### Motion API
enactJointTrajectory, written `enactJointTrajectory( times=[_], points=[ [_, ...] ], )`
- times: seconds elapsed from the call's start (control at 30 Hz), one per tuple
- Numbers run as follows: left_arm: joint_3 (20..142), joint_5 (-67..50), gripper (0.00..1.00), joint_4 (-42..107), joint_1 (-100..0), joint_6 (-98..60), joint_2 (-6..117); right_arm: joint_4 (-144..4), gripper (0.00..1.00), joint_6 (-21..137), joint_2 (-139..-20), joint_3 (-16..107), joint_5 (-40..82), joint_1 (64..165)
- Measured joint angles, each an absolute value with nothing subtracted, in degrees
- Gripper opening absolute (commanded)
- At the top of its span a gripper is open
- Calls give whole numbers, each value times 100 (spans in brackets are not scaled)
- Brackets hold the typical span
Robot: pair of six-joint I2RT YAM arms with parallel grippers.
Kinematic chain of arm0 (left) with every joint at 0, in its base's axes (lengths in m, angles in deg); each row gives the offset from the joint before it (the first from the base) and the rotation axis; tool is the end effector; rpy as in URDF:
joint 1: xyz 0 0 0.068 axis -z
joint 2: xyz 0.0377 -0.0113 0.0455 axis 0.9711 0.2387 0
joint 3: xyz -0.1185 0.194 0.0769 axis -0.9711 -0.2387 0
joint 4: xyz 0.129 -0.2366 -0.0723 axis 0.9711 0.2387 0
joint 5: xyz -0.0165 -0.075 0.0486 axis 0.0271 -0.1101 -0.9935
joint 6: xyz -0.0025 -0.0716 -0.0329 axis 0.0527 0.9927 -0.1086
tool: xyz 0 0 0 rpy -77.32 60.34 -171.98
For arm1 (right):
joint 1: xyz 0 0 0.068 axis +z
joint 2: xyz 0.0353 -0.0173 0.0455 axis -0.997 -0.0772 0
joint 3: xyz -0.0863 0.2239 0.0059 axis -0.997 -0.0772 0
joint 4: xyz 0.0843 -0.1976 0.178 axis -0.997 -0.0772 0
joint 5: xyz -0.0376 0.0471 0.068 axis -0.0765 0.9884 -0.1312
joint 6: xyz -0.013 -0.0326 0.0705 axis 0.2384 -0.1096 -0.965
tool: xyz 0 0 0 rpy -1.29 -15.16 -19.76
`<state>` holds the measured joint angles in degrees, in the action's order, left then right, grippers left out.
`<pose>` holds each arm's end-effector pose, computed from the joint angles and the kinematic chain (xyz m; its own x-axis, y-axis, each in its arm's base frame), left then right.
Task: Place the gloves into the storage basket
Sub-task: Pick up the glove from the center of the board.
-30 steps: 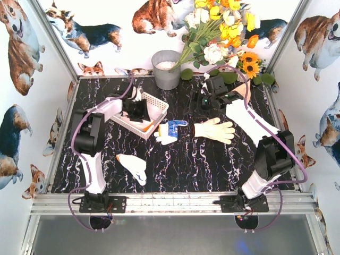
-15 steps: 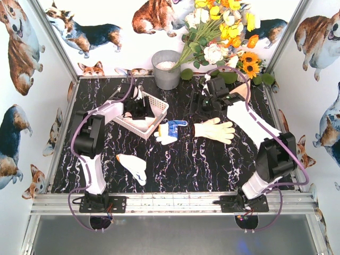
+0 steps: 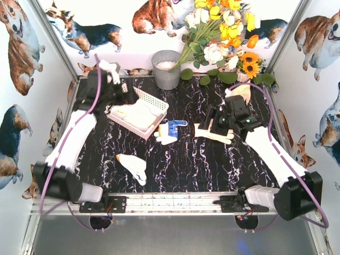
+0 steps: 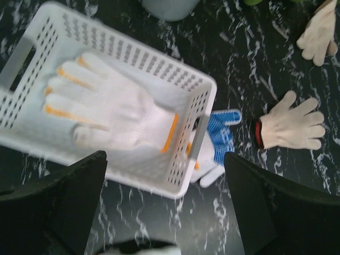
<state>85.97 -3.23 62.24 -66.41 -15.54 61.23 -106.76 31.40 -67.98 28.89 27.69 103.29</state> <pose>0.3617 -0.0784 0.3119 -0.5855 -0.1611 -0.7945 0.2149 0.9142 -0.3437 0.2827 0.1081 0.2346 -0.8431 0.2897 -0.4531 0.0131 0.8533 0.5212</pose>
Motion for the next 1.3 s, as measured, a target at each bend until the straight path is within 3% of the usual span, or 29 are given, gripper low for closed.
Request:
enactJointTrajectory(
  times=[0.33, 0.53, 0.7, 0.8, 0.93, 1.0, 1.07, 1.3],
  points=[
    [5917, -830, 86, 7107, -6707, -221, 3605, -10667, 65, 2707, -6481, 2200, 3138, 10440],
    [4789, -1334, 72, 7365, -6717, 855, 2894, -10669, 60, 2657, -6260, 2187, 3245, 10469],
    [4079, -1402, 68, 7063, -6728, 1530, 2772, -10665, 59, 2521, -6267, 2187, 3361, 10469],
    [3533, -1280, 58, 6759, -6728, 1871, 2765, -10665, 59, 2471, -6265, 2187, 3418, 10471],
    [3093, -1157, 18, 6342, -6728, 2190, 2781, -10676, 59, 2451, -6254, 2187, 3418, 10471],
    [2988, -978, 5, 5935, -6728, 2295, 2859, -10715, 59, 2429, -6199, 2187, 3396, 10471],
    [2960, -827, 0, 5634, -6704, 2387, 2940, -10728, 59, 2408, -6079, 2165, 3376, 10471],
    [3450, -816, 0, 5701, -6383, 2083, 2763, -10914, 62, 2456, -5817, 2137, 3291, 10478]
  ],
)
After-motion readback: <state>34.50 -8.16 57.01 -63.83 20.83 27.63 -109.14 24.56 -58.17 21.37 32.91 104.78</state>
